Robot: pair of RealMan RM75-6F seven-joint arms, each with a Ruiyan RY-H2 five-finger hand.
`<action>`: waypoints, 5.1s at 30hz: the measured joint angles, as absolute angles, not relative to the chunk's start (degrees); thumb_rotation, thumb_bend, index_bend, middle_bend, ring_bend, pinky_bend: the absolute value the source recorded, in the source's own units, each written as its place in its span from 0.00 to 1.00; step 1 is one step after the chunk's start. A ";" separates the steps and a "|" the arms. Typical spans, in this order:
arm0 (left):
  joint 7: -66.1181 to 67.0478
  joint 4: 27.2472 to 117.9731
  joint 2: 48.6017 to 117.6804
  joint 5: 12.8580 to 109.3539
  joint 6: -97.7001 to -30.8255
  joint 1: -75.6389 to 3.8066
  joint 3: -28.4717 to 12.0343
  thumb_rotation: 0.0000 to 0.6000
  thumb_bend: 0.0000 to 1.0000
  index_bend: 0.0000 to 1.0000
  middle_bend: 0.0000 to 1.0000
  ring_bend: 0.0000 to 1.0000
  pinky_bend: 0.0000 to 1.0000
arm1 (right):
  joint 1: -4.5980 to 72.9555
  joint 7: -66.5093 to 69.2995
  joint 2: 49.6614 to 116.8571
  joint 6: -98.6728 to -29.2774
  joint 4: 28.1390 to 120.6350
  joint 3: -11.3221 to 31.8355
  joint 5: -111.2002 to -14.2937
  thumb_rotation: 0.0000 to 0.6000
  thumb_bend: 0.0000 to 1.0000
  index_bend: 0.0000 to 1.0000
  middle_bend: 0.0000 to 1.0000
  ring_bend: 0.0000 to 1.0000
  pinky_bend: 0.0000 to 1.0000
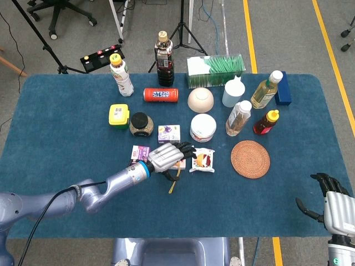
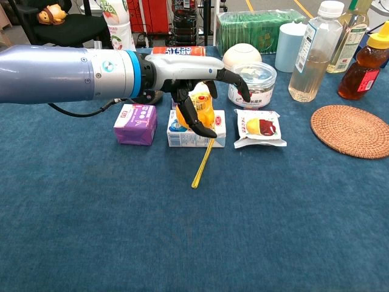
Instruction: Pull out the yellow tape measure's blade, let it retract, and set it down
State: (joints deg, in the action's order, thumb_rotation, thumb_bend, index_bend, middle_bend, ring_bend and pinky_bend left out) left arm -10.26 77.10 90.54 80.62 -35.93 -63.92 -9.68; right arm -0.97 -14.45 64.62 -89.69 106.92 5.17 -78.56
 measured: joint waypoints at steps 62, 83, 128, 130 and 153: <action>-7.94 89.83 76.95 84.73 -45.81 -53.77 -2.04 0.94 0.21 0.17 0.13 0.01 0.19 | -0.72 -13.65 64.71 -88.97 107.12 4.25 -81.34 0.68 0.28 0.24 0.23 0.22 0.33; -5.67 90.45 81.18 85.98 -45.06 -53.86 -1.60 0.94 0.21 0.17 0.13 0.01 0.19 | -0.98 -11.77 64.25 -88.62 106.00 4.15 -80.89 0.68 0.28 0.24 0.23 0.22 0.34; 1.24 100.12 64.76 85.78 -58.87 -42.86 0.26 1.00 0.21 0.23 0.13 0.01 0.19 | 5.73 -11.83 62.84 -80.47 107.42 5.67 -83.26 0.68 0.28 0.24 0.23 0.22 0.34; 1.95 100.59 63.16 85.31 -60.27 -41.37 0.52 1.00 0.21 0.24 0.13 0.01 0.19 | 7.11 -11.25 63.04 -78.88 107.33 5.98 -83.58 0.68 0.28 0.23 0.23 0.22 0.33; -0.39 103.47 54.60 84.67 -65.40 -35.76 -2.07 1.00 0.21 0.24 0.13 0.01 0.19 | 27.02 -8.98 74.66 -56.64 103.81 11.12 -77.79 0.68 0.25 0.15 0.20 0.18 0.31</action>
State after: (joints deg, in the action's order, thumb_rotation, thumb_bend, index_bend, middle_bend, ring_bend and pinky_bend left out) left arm -0.39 103.47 54.60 84.67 -65.40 -35.76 -2.07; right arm 27.02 -8.98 74.66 -56.64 103.81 11.12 -77.79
